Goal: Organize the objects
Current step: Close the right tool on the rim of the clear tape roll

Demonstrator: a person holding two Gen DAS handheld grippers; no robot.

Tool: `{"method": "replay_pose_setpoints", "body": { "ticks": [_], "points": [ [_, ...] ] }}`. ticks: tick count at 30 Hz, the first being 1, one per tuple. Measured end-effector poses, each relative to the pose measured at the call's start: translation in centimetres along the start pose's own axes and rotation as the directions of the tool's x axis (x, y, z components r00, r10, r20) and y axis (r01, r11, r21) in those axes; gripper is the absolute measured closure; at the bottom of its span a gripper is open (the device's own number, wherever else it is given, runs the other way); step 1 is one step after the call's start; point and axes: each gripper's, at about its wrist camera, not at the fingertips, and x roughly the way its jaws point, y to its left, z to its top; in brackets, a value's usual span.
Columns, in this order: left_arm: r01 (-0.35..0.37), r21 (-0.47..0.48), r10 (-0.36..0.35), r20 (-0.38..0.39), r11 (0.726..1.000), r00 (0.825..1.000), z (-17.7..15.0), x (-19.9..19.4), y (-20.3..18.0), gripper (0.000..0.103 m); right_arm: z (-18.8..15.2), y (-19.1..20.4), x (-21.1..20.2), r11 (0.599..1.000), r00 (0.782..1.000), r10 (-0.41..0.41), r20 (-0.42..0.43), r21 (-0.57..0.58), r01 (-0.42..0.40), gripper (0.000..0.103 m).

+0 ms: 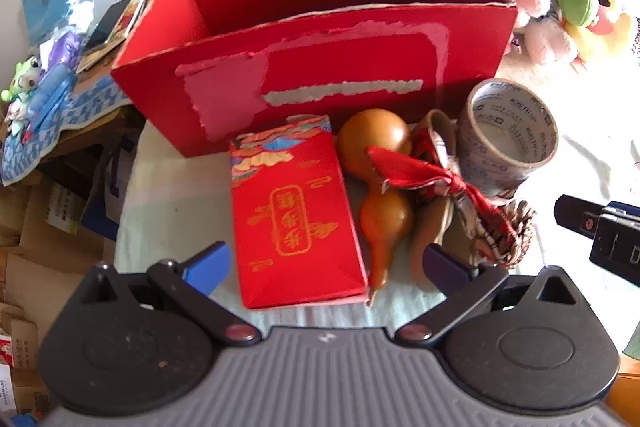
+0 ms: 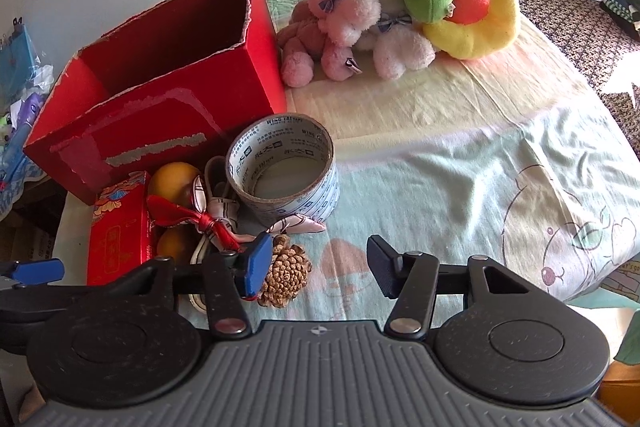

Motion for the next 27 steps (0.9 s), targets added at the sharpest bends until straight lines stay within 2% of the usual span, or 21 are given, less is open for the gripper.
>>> {"method": "replay_pose_setpoints", "body": {
  "ticks": [4,6,9,11,16,20,22,25,26,27],
  "points": [
    [0.069,-0.02,-0.068,0.033,0.997,0.997,0.8,-0.5,0.0,0.003,0.7,-0.9,0.2,0.998,0.999,0.053,0.009,0.015,-0.054,0.051],
    [0.106,-0.028,-0.103,0.08,0.994,0.991,1.4,-0.8,-0.1,0.009,1.4,-1.5,0.6,0.997,0.997,0.073,0.023,0.02,-0.073,0.053],
    [0.168,-0.039,-0.164,0.097,0.985,0.982,2.4,-0.6,-0.4,0.021,2.6,-2.5,1.5,0.994,0.995,0.099,0.022,0.038,-0.1,0.059],
    [0.216,-0.043,-0.21,0.112,0.975,0.971,3.2,-0.4,-1.0,0.023,3.3,-3.1,2.1,0.991,0.992,0.123,0.021,0.051,-0.124,0.059],
    [0.312,-0.067,-0.302,0.124,0.948,0.945,5.6,0.4,-2.8,0.037,5.0,-3.8,4.1,0.985,0.986,0.168,-0.014,0.03,-0.167,0.064],
    [0.33,-0.099,-0.325,0.059,0.939,0.944,7.2,2.0,-4.1,0.051,5.9,-3.9,5.8,0.981,0.979,0.196,-0.056,0.016,-0.195,0.069],
    [0.328,-0.114,-0.327,0.031,0.938,0.945,7.6,2.9,-4.5,0.054,6.4,-4.4,6.8,0.978,0.972,0.206,-0.109,0.001,-0.207,0.074],
    [0.328,-0.124,-0.33,0.008,0.936,0.944,8.0,3.7,-5.2,0.069,6.5,-4.7,7.5,0.972,0.961,0.23,-0.156,-0.015,-0.235,0.076],
    [0.328,-0.126,-0.331,-0.003,0.936,0.944,8.1,4.0,-5.3,0.077,6.7,-4.6,7.6,0.97,0.958,0.235,-0.165,-0.022,-0.242,0.077],
    [0.329,-0.129,-0.333,-0.013,0.936,0.943,8.2,4.2,-5.4,0.08,6.9,-4.5,7.8,0.969,0.956,0.238,-0.174,-0.03,-0.246,0.078]
  ]
}}
